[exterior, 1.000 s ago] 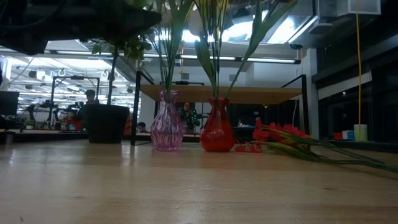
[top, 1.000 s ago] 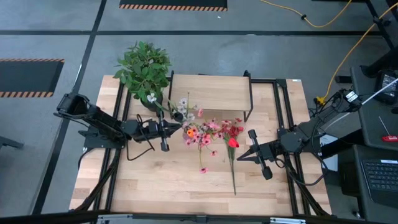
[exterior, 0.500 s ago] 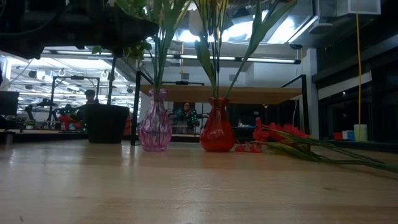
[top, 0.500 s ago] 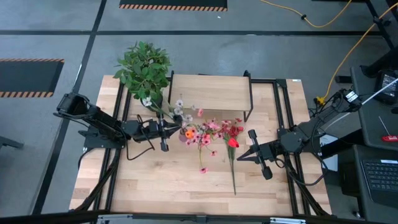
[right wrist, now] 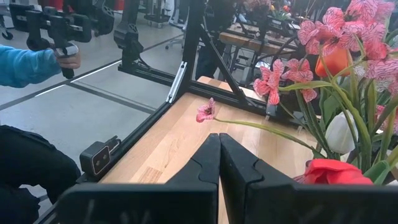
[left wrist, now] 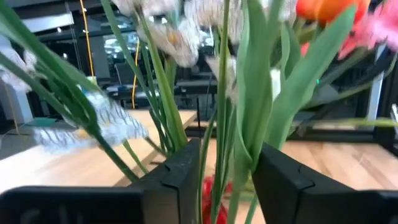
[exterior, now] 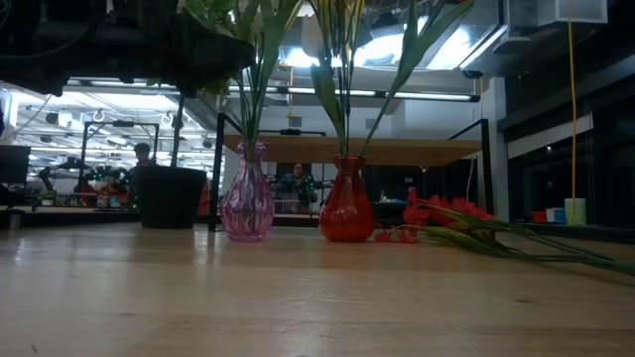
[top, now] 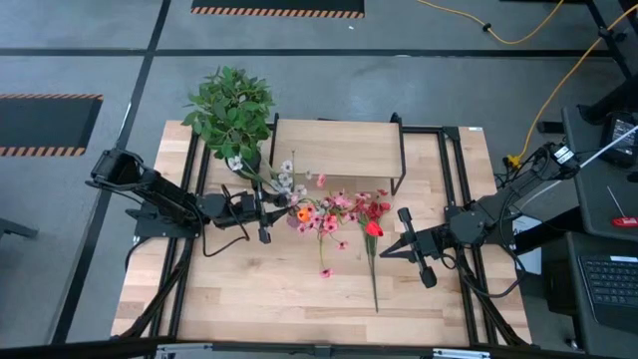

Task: Pick and place flowers into a vace then onto a shelf
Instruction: Put the black flower into the purple vase

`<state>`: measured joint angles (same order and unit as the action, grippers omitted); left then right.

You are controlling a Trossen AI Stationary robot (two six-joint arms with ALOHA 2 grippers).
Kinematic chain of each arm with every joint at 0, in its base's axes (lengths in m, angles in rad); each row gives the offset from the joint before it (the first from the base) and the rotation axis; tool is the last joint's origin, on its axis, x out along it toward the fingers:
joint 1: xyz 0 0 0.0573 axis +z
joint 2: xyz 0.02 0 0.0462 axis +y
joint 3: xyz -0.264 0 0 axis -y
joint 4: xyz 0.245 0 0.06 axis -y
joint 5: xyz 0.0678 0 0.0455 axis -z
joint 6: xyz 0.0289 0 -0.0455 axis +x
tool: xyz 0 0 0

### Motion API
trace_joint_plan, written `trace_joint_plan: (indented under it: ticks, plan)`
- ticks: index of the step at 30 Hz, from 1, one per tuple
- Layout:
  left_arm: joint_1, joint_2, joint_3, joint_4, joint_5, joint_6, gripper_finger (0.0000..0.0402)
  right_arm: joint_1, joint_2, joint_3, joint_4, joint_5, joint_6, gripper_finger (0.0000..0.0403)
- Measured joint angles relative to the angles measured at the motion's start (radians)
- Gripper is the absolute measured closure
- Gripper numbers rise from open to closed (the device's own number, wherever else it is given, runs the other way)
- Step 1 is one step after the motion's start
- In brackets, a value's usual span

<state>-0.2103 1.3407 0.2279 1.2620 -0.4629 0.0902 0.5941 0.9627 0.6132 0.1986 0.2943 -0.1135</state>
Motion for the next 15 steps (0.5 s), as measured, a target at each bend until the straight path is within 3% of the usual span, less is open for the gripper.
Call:
trace_joint_plan:
  ticks: [15]
  plan:
    - [-0.068, -0.003, 0.0, -0.049, -0.102, 0.026, 0.0213, 0.0, 0.0, 0.0, -0.001, 0.0, 0.0, 0.0396]
